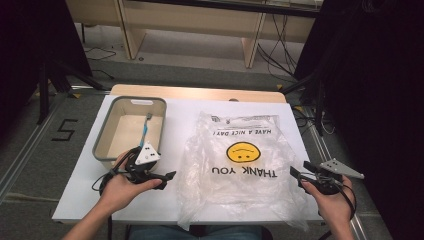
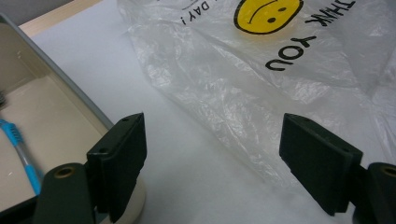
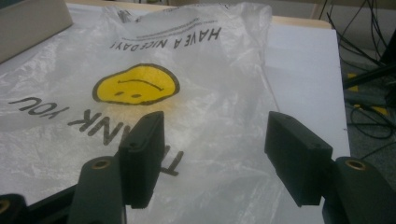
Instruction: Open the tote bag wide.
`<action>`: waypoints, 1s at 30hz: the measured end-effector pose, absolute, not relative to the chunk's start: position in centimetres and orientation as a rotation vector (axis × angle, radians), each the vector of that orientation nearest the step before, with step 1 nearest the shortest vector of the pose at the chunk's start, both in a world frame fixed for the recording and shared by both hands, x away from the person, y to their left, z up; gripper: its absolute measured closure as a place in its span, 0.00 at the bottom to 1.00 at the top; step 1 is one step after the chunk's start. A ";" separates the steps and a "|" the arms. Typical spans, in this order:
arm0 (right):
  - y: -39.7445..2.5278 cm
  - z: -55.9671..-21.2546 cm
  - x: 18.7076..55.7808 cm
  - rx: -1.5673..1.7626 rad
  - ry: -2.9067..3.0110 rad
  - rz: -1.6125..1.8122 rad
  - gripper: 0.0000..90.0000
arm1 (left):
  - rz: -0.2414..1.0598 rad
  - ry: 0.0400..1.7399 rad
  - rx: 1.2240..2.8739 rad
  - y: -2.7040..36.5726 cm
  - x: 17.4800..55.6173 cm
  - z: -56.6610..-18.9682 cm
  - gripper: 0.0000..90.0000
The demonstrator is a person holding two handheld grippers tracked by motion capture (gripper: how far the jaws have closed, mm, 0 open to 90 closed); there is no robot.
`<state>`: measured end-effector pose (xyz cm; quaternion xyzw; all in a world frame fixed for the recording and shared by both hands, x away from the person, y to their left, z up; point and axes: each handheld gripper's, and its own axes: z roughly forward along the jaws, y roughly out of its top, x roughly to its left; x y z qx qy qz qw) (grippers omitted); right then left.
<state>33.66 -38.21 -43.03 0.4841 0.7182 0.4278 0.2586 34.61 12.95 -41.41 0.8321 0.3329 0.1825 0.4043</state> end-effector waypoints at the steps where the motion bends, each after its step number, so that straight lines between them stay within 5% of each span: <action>1: -38.2 -43.0 33.7 1.312 1.947 1.160 0.43 | 0.460 0.838 2.104 12.8 34.6 -41.4 0.26; 30: -40.1 -43.7 34.3 1.482 2.008 0.949 0.33 | 0.254 0.677 2.335 5.1 32.3 -45.7 0.20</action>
